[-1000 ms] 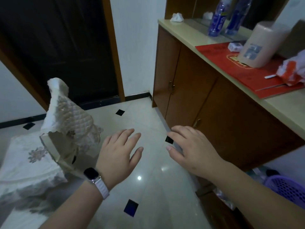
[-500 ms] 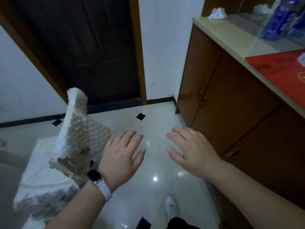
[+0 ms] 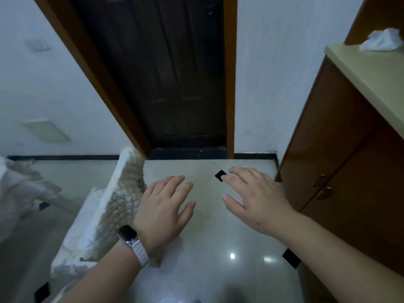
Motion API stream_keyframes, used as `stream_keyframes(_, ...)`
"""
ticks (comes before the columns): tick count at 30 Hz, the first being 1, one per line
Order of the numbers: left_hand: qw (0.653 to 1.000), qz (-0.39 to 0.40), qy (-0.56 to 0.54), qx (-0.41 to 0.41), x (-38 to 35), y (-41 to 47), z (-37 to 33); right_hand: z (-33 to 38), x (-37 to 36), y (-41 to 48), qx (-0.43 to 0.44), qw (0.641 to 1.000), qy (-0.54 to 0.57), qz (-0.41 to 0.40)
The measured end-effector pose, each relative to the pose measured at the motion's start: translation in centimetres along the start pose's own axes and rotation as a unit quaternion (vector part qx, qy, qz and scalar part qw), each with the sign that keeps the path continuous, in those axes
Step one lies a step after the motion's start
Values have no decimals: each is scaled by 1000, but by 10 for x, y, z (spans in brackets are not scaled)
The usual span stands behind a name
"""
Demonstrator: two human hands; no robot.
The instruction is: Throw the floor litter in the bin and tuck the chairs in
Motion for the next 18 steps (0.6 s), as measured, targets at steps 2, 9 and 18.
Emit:
stream_keyframes(2,1000,0,2,14,-11,15,11,-11,-6,23,9,1000,7,-4)
stream_keyframes(9,999,14,-13,37,-60,74,63,-40,-35,112,23,1000,4,19)
stream_keyframes(18,997,31,-44,51,-125,210,168,-78,-39,290,32,997,-56,40)
Point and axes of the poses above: each hand's wrist, its own y-axis towards the middle knuckle, its own x-axis out of the back of the hand, z = x × y, the point moved 3 cm from there along y, towards the middle knuckle, and after that the axes turned 1 degree about x, right-handed, at the moved point
